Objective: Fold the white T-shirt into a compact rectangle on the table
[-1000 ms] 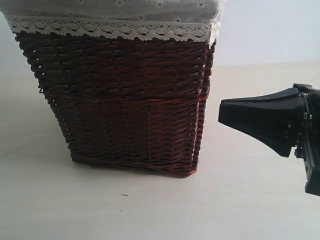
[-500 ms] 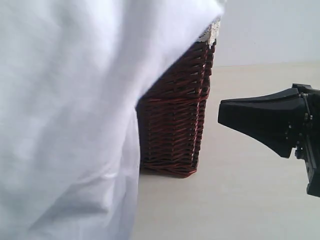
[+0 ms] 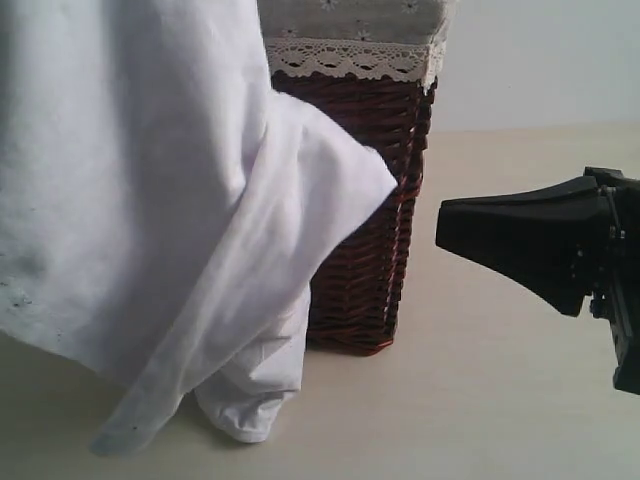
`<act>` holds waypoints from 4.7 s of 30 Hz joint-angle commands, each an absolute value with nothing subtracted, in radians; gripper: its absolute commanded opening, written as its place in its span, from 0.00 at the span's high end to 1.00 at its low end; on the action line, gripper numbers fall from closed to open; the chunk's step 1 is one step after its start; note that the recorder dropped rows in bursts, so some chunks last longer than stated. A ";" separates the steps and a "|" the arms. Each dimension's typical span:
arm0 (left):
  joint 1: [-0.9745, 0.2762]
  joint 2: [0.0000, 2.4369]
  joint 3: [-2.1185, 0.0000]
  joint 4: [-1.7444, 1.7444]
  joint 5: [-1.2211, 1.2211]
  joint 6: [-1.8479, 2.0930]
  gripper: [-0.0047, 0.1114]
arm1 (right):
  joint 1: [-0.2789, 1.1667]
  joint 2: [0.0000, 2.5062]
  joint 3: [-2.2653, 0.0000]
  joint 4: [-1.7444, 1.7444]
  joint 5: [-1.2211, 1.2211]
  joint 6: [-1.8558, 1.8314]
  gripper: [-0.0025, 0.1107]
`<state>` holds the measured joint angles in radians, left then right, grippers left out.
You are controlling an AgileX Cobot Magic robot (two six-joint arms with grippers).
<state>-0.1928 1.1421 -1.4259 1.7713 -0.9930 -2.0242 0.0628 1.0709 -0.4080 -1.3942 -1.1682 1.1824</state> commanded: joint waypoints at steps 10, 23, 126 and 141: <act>-0.197 1.015 -0.934 1.731 -1.092 -1.825 0.96 | 0.058 1.072 -0.416 -1.397 -1.174 1.172 0.98; -0.382 1.014 -0.534 1.599 -0.863 -1.628 0.95 | 0.058 1.072 -0.416 -1.397 -1.174 1.171 0.98; -0.350 1.512 -0.577 1.744 -0.591 -1.688 0.49 | 0.058 1.072 -0.416 -1.433 -1.066 1.215 0.87; -0.348 1.417 -0.501 1.744 -0.492 -1.724 0.51 | 0.058 1.072 -0.416 -1.435 -1.095 1.216 0.87</act>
